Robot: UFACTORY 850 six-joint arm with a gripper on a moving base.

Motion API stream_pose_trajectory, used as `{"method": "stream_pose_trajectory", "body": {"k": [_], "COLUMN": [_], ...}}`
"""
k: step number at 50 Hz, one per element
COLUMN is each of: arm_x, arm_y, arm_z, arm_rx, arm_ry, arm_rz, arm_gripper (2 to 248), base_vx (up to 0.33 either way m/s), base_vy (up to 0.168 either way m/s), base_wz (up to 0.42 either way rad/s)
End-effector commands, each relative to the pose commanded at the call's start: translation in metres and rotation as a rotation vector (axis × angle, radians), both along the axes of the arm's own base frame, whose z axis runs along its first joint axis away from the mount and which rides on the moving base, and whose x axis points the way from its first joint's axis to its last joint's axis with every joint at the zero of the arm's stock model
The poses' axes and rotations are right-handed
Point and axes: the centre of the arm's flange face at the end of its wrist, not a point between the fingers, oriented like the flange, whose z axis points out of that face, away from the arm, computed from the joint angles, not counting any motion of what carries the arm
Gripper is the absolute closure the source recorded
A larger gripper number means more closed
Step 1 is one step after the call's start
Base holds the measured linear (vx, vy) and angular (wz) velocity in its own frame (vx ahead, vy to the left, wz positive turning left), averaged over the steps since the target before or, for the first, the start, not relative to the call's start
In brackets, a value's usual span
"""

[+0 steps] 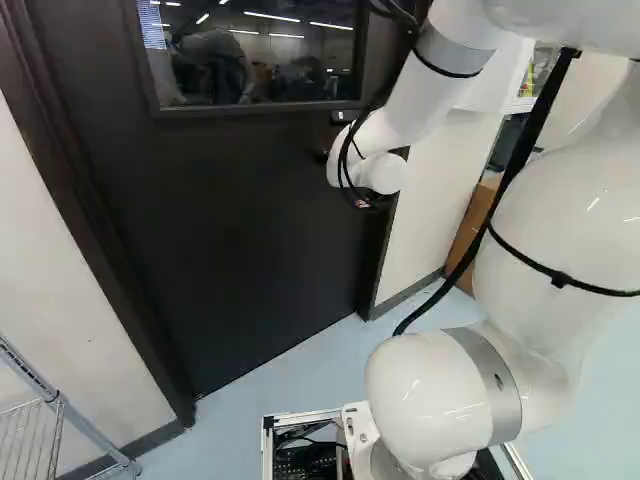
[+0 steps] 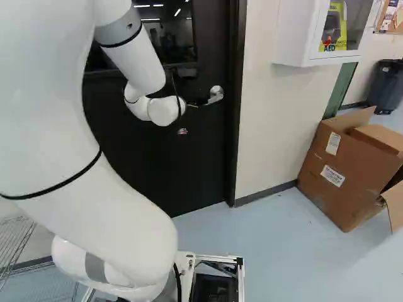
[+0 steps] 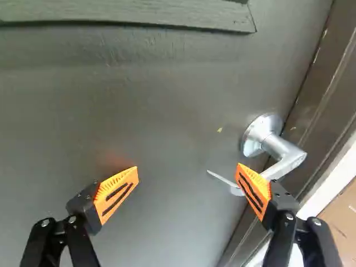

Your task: Open the door and move inside

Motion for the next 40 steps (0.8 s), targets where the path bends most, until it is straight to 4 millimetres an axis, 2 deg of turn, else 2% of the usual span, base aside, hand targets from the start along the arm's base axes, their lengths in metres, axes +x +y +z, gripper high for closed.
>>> {"method": "stream_pose_trajectory", "body": {"k": [40], "arm_x": [0.005], "arm_y": [0.000], "arm_z": [-0.042], "arm_rx": [0.000], "arm_ry": [0.092], "arm_rz": [0.000], "arm_gripper": [3], "base_vx": [0.000], "base_vy": [0.000], "base_wz": [0.000]}}
